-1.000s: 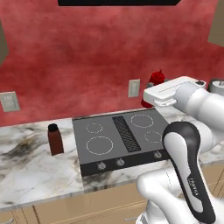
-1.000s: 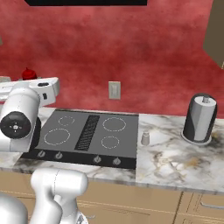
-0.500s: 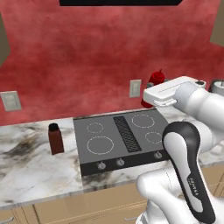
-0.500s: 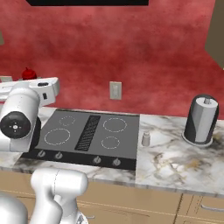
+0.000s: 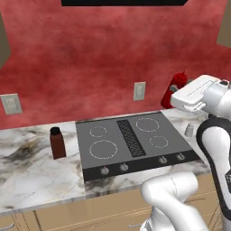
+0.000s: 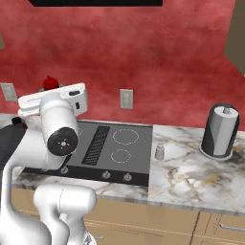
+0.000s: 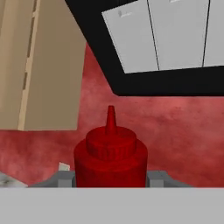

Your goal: Collect the paprika, ketchup, and shaker from the cabinet and place them next to the stove.

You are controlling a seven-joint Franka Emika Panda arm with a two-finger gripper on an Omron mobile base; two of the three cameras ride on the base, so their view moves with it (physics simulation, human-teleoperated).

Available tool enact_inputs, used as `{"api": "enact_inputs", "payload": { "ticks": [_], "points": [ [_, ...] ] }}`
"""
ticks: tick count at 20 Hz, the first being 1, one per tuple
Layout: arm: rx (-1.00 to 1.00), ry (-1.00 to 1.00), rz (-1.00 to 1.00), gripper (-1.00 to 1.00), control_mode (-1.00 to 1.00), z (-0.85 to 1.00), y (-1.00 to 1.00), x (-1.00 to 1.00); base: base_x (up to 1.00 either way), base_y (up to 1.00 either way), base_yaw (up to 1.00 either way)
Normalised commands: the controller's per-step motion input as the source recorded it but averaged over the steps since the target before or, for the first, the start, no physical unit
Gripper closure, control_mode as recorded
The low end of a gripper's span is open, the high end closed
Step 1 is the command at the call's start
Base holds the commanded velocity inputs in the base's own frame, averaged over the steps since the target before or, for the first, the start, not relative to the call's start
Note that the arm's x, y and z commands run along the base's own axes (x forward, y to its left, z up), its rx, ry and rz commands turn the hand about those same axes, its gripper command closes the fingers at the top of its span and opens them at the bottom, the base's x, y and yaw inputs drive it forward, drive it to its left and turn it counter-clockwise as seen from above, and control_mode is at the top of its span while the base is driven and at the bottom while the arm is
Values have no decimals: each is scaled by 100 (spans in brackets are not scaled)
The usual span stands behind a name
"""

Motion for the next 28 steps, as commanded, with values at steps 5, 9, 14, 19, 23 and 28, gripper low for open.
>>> {"api": "enact_inputs", "payload": {
  "ticks": [5, 9, 14, 19, 23, 28],
  "points": [
    [-10, -1, 8, 100, -100, -17, -66, -10, 0, 0, 0],
    [-11, 0, 2, 100, -100, -29, -50, -14, 0, 0, 0],
    [-10, 5, 0, 100, -100, -47, -54, -29, 0, 0, 0],
    [-7, 2, 0, 100, -100, -58, -52, -51, 0, 0, 0],
    [-1, 0, 0, 100, -100, -54, -51, -51, 0, 0, 0],
    [0, 1, 0, 100, -100, -43, -38, -22, 0, 0, 0]
  ]
}}
